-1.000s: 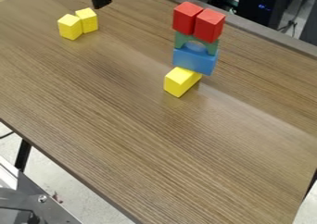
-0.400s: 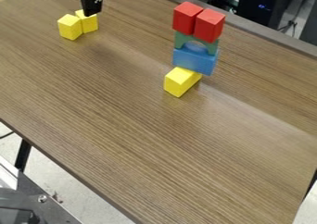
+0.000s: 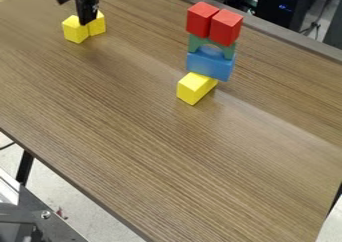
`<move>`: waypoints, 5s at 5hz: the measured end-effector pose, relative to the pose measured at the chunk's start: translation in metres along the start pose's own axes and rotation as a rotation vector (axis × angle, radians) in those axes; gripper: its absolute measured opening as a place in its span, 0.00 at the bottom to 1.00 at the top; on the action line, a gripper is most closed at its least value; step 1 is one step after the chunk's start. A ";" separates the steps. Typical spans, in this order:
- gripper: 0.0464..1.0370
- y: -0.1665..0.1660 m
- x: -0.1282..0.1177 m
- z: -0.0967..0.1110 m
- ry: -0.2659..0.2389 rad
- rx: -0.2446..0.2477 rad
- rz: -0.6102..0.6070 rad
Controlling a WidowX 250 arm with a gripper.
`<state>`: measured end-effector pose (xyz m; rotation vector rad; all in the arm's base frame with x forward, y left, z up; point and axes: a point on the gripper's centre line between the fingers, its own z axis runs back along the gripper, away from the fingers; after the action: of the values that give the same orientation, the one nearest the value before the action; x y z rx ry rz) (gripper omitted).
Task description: Placez le cube jaune le plus haut du tour
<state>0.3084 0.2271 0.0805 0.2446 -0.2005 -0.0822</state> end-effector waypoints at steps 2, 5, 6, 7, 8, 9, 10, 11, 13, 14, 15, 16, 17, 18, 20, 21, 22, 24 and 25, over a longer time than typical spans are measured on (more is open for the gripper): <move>0.96 0.015 -0.003 -0.018 0.048 -0.014 0.105; 0.96 0.018 0.009 -0.022 0.052 -0.058 0.155; 0.96 0.019 0.010 -0.027 0.061 -0.061 0.161; 0.92 0.017 0.006 -0.035 0.087 -0.072 0.173; 0.73 0.016 0.006 -0.036 0.094 -0.083 0.179; 0.49 0.016 0.005 -0.036 0.097 -0.090 0.196; 0.48 0.010 0.005 -0.033 0.092 -0.145 0.233; 0.48 0.016 0.016 -0.003 0.034 -0.156 0.248; 0.48 0.018 0.037 0.059 -0.082 -0.158 0.246; 0.48 0.011 0.039 0.077 -0.090 -0.160 0.234; 0.48 -0.006 0.045 0.095 -0.087 -0.187 0.205; 0.48 -0.019 0.048 0.120 -0.107 -0.221 0.190; 0.48 -0.032 0.051 0.139 -0.128 -0.237 0.165; 0.48 -0.041 0.052 0.142 -0.110 -0.255 0.156; 0.48 -0.070 0.064 0.145 -0.070 -0.227 0.148; 0.48 -0.081 0.069 0.146 -0.066 -0.230 0.147; 0.48 -0.090 0.073 0.146 -0.061 -0.237 0.130; 0.48 -0.110 0.078 0.141 -0.049 -0.243 0.079; 0.48 -0.119 0.078 0.139 -0.041 -0.242 0.056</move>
<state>0.3491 0.0719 0.1979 -0.0041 -0.2362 -0.0557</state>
